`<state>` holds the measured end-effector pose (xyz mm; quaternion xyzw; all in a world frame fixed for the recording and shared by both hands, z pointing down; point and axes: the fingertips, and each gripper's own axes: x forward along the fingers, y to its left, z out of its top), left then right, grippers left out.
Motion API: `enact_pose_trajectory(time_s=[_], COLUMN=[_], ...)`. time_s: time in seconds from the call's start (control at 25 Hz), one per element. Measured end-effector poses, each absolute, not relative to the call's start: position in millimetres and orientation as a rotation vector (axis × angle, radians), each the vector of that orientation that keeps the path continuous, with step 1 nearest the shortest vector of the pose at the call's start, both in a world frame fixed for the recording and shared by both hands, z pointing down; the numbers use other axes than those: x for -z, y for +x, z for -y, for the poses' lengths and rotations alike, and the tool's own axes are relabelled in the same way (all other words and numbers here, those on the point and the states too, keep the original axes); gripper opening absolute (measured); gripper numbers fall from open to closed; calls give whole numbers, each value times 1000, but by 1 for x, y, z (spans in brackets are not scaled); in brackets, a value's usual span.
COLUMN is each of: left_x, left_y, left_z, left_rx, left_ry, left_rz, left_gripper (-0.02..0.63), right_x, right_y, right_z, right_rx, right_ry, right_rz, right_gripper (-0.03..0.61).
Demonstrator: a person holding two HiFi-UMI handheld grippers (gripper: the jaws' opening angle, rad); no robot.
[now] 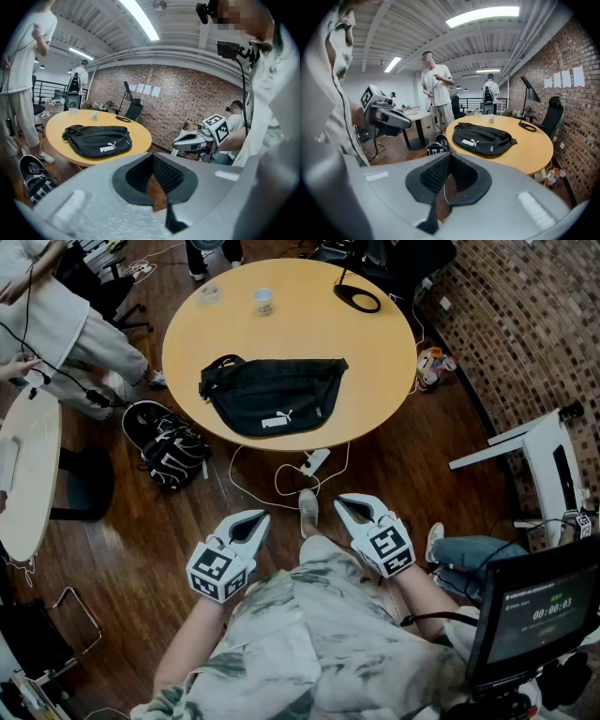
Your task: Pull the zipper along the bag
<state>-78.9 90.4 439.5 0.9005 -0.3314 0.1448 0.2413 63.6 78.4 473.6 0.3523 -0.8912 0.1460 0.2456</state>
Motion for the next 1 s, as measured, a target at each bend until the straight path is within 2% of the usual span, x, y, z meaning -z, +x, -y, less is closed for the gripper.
enact_pose_trajectory(time_s=[0.28, 0.36, 0.44, 0.6, 1.0], left_x=[-465, -479, -492, -524, -590], left_y=[-4, 10, 24, 45, 79], left_z=[71, 107, 137, 176, 223], left_rx=[-500, -535, -564, -650, -859], left_ry=[2451, 2433, 2412, 2357, 2213], left_rz=[861, 867, 853, 795, 729], left_gripper=[8, 53, 71, 120, 194], right_x=[-500, -510, -520, -542, -587], right_y=[104, 107, 109, 104, 72], right_z=[98, 137, 171, 216, 284], right_rx=[-328, -300, -281, -277, -358], right_ry=[837, 801, 790, 754, 656], right_rz=[2419, 2414, 2410, 2393, 2349], right_gripper=[8, 8, 8, 8, 8])
